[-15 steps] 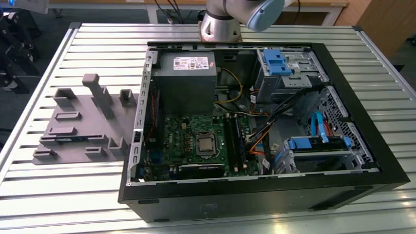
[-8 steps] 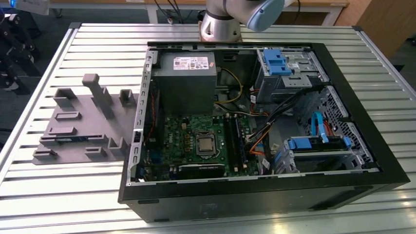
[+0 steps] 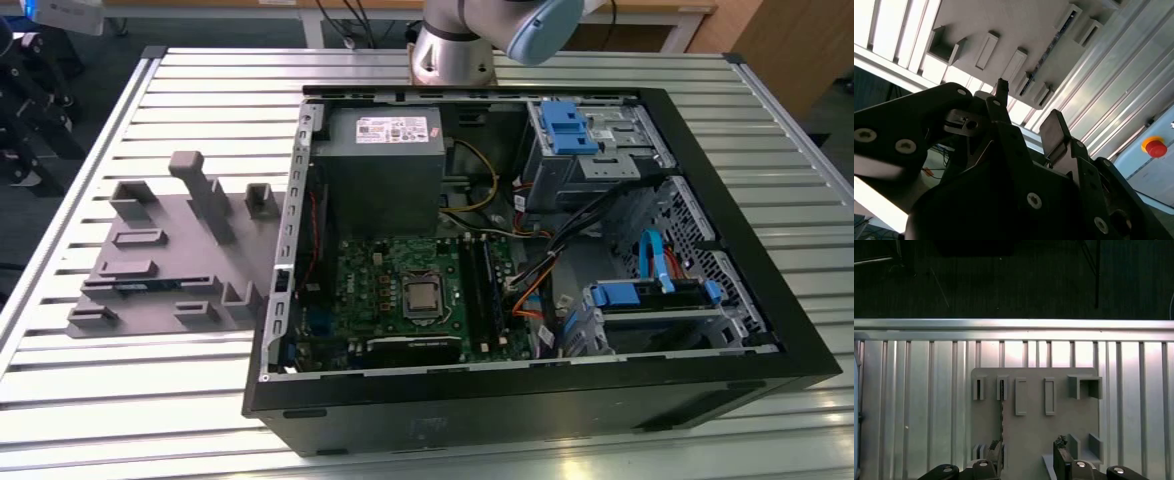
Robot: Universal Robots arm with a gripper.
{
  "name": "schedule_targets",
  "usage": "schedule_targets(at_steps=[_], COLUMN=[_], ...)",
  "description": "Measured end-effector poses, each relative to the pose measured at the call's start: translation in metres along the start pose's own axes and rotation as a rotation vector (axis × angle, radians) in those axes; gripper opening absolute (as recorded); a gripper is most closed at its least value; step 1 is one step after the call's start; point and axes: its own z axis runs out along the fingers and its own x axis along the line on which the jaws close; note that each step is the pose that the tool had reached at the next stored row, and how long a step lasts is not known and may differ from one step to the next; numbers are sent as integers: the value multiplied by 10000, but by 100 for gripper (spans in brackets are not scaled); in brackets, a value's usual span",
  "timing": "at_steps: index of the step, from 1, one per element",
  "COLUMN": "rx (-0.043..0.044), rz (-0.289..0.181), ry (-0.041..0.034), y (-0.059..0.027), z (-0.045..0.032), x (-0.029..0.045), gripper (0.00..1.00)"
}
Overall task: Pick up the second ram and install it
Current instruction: 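Pick up the second ram and move it above second insertion slot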
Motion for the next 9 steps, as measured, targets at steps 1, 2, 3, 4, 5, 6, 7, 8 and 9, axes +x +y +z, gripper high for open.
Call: schedule_targets(at_steps=[1, 2, 3, 4, 5, 6, 7, 8, 9], rx=[0, -1, 0, 0, 0, -1, -1, 0, -1], rz=[0, 0, 0, 0, 0, 0, 0, 0, 0], ry=[0, 0, 0, -1, 0, 0, 0, 0, 0], y=[0, 0, -1, -1, -1, -1, -1, -2, -2], z=[6, 11, 17, 23, 29, 36, 42, 48, 52], x=[0, 0, 0, 0, 1, 1, 1, 1, 1], gripper=[53, 53, 53, 53, 53, 53, 53, 53, 53])
